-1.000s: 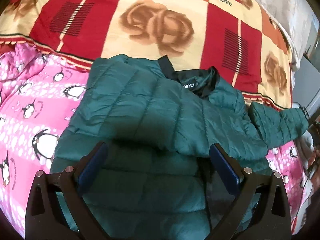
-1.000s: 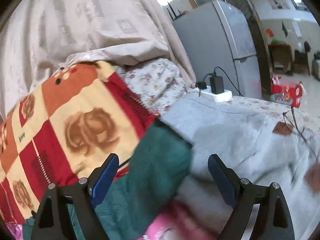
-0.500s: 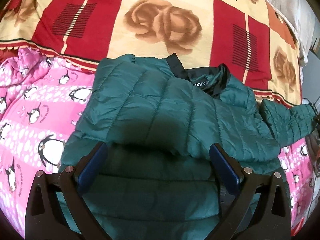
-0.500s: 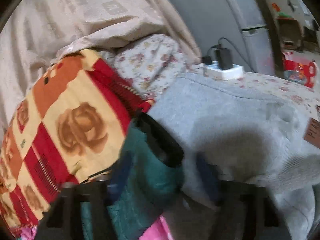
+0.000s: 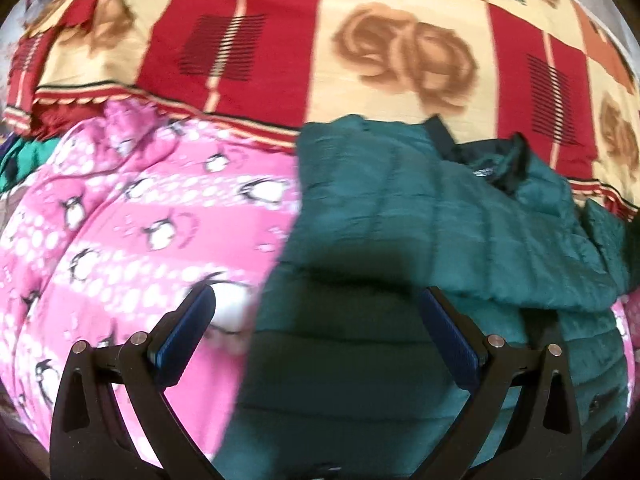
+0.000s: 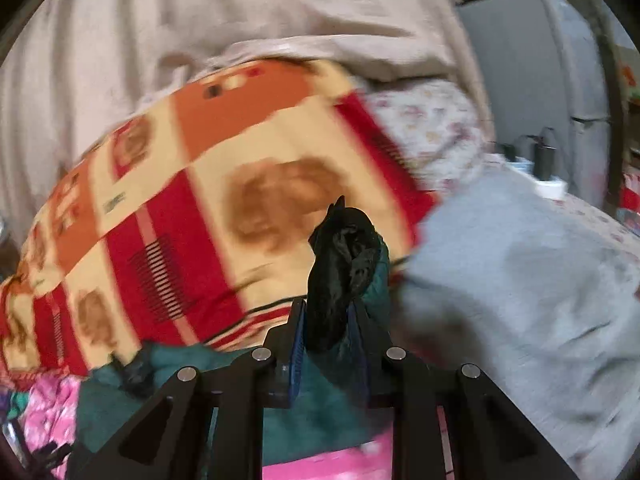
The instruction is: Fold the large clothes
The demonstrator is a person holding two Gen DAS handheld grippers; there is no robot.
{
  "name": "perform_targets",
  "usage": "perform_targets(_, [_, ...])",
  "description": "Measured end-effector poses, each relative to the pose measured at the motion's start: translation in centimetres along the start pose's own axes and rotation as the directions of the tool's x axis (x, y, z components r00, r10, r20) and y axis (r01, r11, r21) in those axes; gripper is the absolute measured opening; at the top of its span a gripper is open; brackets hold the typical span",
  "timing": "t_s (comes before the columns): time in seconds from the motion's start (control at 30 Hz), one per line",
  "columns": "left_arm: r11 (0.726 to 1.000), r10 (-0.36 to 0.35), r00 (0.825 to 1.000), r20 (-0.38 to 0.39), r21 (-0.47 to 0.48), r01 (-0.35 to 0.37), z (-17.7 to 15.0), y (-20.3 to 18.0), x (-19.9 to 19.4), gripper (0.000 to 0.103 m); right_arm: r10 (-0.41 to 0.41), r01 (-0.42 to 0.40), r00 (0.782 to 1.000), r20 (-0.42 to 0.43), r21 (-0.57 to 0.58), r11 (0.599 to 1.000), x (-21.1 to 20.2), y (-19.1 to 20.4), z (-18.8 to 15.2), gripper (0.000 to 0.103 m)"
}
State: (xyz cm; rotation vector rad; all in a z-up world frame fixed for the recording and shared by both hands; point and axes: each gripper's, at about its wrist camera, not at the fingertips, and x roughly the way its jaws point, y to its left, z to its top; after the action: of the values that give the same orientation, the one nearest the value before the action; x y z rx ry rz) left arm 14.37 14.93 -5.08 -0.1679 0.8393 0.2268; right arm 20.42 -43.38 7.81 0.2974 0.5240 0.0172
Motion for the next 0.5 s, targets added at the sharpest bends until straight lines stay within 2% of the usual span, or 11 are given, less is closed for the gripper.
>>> perform_targets(0.1, [0.999,0.009,1.0,-0.002,-0.032,-0.009,0.2,2.0,-0.2,0.102,0.072,-0.073,0.997,-0.023,-0.035,0.997,0.7,5.2,-1.2,0.016])
perform_targets(0.2, [0.998,0.013,1.0,0.003,-0.059,-0.013,0.4,3.5,-0.4,0.102,0.175,-0.18,0.982,-0.073,-0.074,0.981,2.2,12.1,-3.3,0.016])
perform_targets(0.27, [0.997,0.011,1.0,-0.008,-0.071,-0.011,0.4,4.2,-0.3,0.102,0.214,-0.224,0.97,-0.112,-0.091,0.97,3.3,15.4,-4.6,0.016])
perform_targets(0.3, [0.997,0.001,1.0,-0.014,-0.082,-0.002,0.5,4.5,-0.3,0.102,0.207,-0.222,0.969,-0.132,-0.109,0.969,3.9,16.7,-5.2,0.016])
perform_targets(0.37, [0.995,-0.018,1.0,-0.015,-0.094,0.016,0.6,4.6,-0.4,0.102,0.119,-0.147,0.979,-0.164,-0.168,0.975,5.4,18.2,-6.3,0.016])
perform_targets(0.5, [0.995,-0.055,0.998,-0.008,-0.081,0.054,1.2,3.8,-0.7,0.102,-0.066,0.033,0.989,-0.133,-0.24,0.97,5.8,14.7,-7.2,0.017])
